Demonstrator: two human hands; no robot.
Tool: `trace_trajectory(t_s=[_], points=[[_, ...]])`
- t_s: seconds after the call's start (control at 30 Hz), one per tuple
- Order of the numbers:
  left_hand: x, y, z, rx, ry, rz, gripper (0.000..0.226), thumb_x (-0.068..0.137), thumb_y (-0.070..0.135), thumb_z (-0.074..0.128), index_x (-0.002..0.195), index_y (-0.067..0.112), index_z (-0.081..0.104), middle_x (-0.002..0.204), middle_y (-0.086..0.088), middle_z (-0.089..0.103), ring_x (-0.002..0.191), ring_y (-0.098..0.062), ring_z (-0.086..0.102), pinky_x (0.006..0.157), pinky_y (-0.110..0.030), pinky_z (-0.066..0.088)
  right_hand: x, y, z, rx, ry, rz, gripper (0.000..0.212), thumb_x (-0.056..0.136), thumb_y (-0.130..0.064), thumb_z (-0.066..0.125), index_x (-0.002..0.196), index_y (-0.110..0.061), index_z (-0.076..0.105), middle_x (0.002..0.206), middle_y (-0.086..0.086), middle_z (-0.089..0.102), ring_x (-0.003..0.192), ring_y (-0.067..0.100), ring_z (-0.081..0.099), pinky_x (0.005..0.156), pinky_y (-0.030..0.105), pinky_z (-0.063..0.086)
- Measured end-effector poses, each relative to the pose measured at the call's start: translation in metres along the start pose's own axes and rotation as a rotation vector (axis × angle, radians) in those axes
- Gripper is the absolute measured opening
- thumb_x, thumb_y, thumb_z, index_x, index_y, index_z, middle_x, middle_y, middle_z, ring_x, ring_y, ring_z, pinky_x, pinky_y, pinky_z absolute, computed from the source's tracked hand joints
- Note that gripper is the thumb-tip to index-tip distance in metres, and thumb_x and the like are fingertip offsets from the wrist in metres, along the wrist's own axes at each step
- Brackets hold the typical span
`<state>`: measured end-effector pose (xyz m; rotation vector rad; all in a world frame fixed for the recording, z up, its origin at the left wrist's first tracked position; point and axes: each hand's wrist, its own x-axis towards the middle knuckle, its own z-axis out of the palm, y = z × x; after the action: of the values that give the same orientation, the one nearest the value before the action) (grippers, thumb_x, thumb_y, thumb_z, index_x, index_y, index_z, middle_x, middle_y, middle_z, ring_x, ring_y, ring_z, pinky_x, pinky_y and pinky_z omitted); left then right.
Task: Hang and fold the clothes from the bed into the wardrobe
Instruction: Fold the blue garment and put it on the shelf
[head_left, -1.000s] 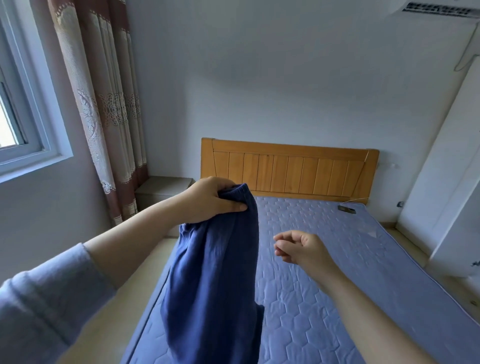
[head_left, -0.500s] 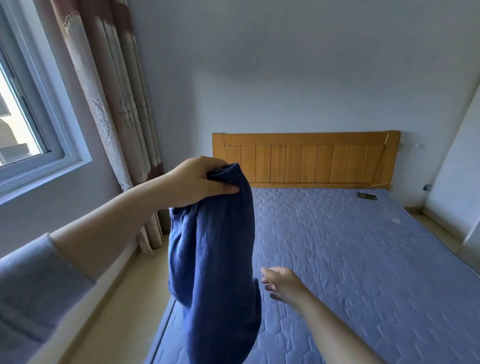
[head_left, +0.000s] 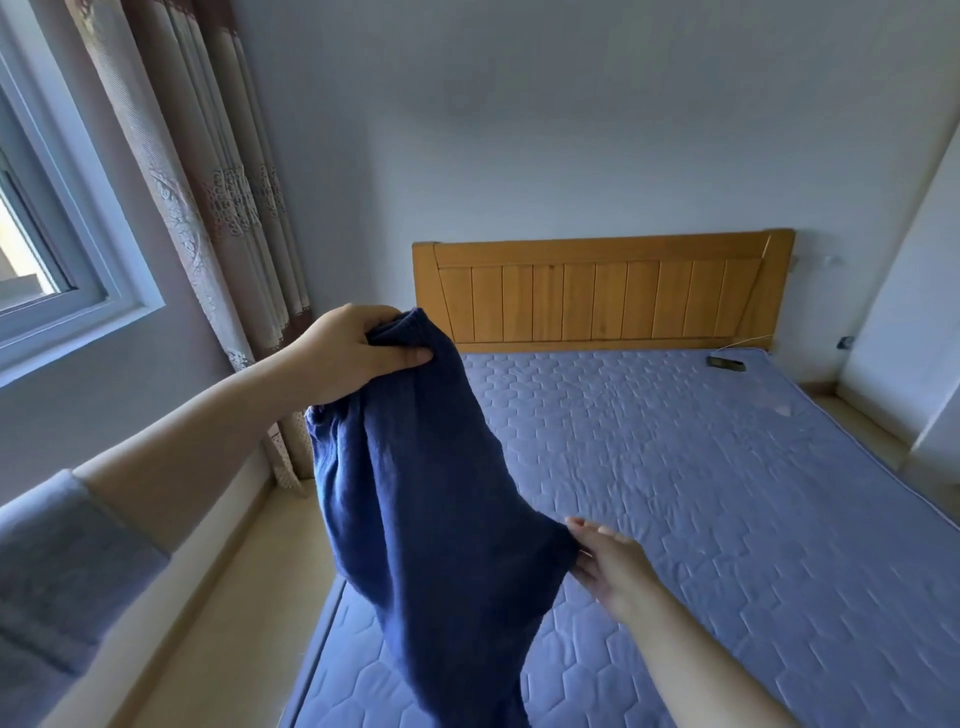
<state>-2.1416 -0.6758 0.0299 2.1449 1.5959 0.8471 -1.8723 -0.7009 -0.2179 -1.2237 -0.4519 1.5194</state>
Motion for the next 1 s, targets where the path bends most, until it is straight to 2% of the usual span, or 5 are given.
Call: trace_trajectory(t_s=[0.1,0.43,0.5,0.67,1.0], points=[[0.004,-0.007,0.018,-0.032,0.010,-0.043,0.014,0.083,0.034,0.073,0.093,0.025,0.071,0.091,0.004,0.072,0.091,-0.016,0.066,0.084,-0.034,0.052,0.002,-0.017,-0.039,0.018,0.168,-0.105,0.003,0.090,-0.003,0.065,0.092,-0.005,0.064,0.085,0.012,0.068,0.076,0.020,0.064,0.078,0.030,0.051],[-0.004,0.026,0.160,-0.090,-0.132,-0.043,0.018,0.088,0.036,0.065,0.086,0.018,0.064,0.081,0.000,0.068,0.081,-0.017,0.061,0.072,-0.032,0.048,-0.030,-0.080,-0.191,-0.065,0.600,-0.433,0.004,0.087,-0.001,0.068,0.086,-0.005,0.067,0.072,0.009,0.064,0.047,0.007,0.063,0.044,0.013,0.047],[-0.007,0.040,0.191,-0.135,-0.165,-0.046,0.020,0.090,0.035,0.064,0.089,0.015,0.064,0.081,-0.002,0.068,0.079,-0.016,0.061,0.066,-0.027,0.046,-0.037,-0.087,-0.220,-0.025,0.650,-0.466,0.005,0.088,0.001,0.066,0.091,-0.003,0.067,0.080,0.012,0.065,0.049,0.008,0.066,0.048,0.014,0.052],[-0.020,0.063,0.258,-0.275,-0.262,-0.125,0.028,0.092,0.032,0.062,0.097,0.005,0.063,0.091,-0.012,0.070,0.088,-0.026,0.064,0.082,-0.046,0.053,-0.046,-0.092,-0.278,-0.071,0.786,-0.539,0.007,0.089,-0.003,0.065,0.096,-0.006,0.068,0.093,0.012,0.067,0.066,0.016,0.066,0.054,0.013,0.055],[-0.104,-0.055,0.313,-0.304,-0.259,-0.545,0.017,0.091,0.030,0.061,0.098,0.014,0.062,0.092,-0.004,0.067,0.089,-0.022,0.062,0.073,-0.036,0.051,0.032,0.001,-0.253,-0.468,0.560,-0.222,0.012,0.092,-0.001,0.059,0.102,-0.004,0.066,0.076,0.003,0.063,0.063,0.015,0.060,0.056,0.012,0.054]])
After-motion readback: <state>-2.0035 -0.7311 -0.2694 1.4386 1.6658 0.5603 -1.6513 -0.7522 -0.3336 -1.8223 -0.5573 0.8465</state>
